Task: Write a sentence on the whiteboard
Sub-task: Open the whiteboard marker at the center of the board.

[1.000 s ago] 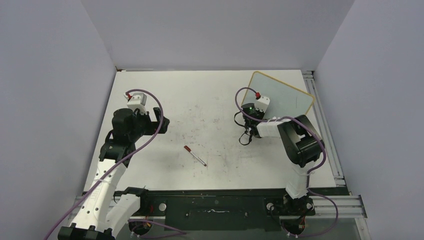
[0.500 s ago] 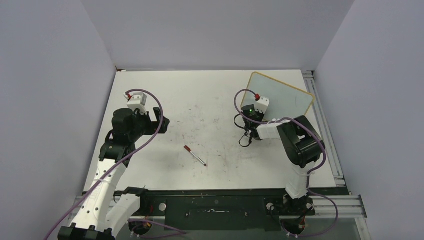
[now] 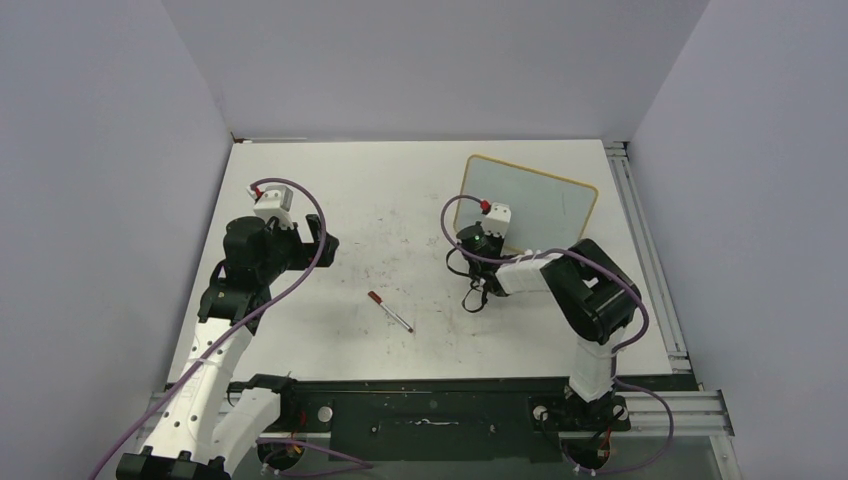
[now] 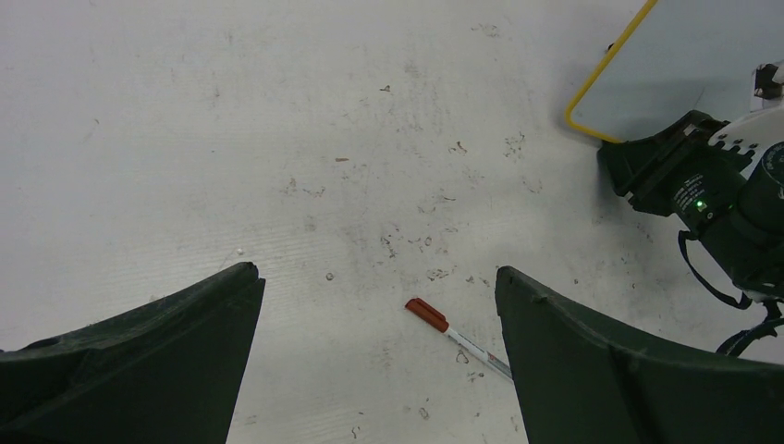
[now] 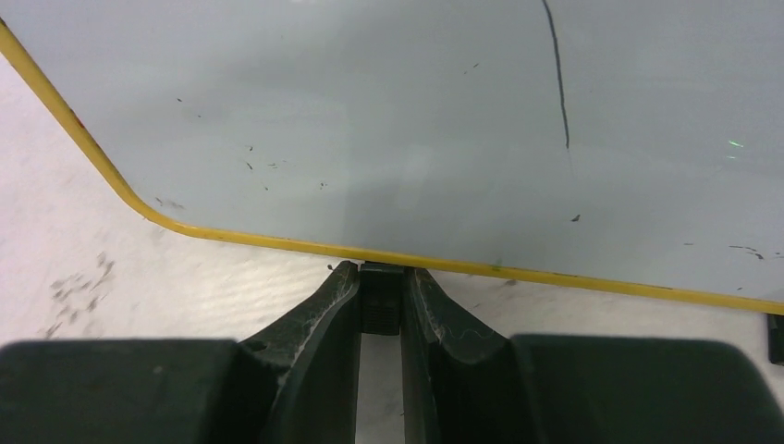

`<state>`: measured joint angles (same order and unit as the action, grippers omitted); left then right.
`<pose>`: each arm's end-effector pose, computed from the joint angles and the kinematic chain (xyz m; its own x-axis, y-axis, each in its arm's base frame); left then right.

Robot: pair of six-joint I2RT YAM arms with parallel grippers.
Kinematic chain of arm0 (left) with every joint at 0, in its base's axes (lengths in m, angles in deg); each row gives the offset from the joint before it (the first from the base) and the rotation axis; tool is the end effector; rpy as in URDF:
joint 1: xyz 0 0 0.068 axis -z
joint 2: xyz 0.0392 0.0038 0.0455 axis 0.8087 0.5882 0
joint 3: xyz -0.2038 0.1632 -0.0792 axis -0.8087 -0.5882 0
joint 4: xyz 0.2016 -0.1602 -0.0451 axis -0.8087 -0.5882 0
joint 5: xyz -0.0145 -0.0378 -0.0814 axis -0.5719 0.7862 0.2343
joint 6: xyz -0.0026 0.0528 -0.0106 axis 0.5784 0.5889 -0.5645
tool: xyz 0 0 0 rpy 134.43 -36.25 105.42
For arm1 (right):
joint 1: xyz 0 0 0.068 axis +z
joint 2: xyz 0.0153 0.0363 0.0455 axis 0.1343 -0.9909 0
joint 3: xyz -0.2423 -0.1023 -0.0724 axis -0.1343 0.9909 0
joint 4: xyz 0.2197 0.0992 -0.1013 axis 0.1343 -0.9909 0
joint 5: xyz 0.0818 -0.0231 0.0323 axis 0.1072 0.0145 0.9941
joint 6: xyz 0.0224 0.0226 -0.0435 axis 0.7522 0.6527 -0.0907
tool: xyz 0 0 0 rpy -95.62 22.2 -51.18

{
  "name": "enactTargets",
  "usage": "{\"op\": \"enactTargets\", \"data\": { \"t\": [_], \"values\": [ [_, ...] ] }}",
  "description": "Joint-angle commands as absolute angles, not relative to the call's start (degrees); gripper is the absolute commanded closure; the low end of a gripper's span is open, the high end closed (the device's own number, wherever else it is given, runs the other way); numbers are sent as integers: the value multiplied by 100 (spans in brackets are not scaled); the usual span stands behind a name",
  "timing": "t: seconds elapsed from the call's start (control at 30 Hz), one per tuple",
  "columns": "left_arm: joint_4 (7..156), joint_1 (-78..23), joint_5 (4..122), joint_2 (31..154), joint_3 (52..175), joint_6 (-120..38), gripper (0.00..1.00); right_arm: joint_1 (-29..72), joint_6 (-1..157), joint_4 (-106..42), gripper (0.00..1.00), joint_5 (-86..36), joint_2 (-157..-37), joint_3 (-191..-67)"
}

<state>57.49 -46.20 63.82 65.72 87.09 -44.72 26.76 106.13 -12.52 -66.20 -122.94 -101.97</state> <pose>0.1883 -0.0316 0.3134 -0.4732 -0.2008 -0.8577 0.1589 0.9382 -0.3073 0.3050 0.1859 0.1224 -0.5044 0.2368 -0.8304 0.1979 0.9678 0.1557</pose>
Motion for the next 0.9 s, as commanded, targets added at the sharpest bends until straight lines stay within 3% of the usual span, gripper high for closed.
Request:
{"op": "enactTargets", "data": {
  "t": [0.0,0.33,0.4,0.5,0.63,0.87],
  "values": [
    [6068,-4650,6431,6511,8723,-4475,4,3316,10800,-1146,95,-6227,-12187,-10202],
    [6060,-4650,6417,6519,8714,-4474,4,3967,10892,-1201,95,-6210,-12400,-10430],
    [6059,-4654,6417,6528,8714,-4475,4,3995,10900,-1230,87,-6174,-12396,-10449],
    [6061,-4650,6417,6537,8714,-4474,4,4029,10874,-1231,66,-6139,-12304,-10399],
    [6046,-4654,6402,6516,8706,-4470,4,4152,10671,-1252,51,-6118,-11981,-10274],
    [6050,-4641,6414,6509,8680,-4457,4,4542,10371,-1442,36,-6145,-11092,-9809]
  ]
}}
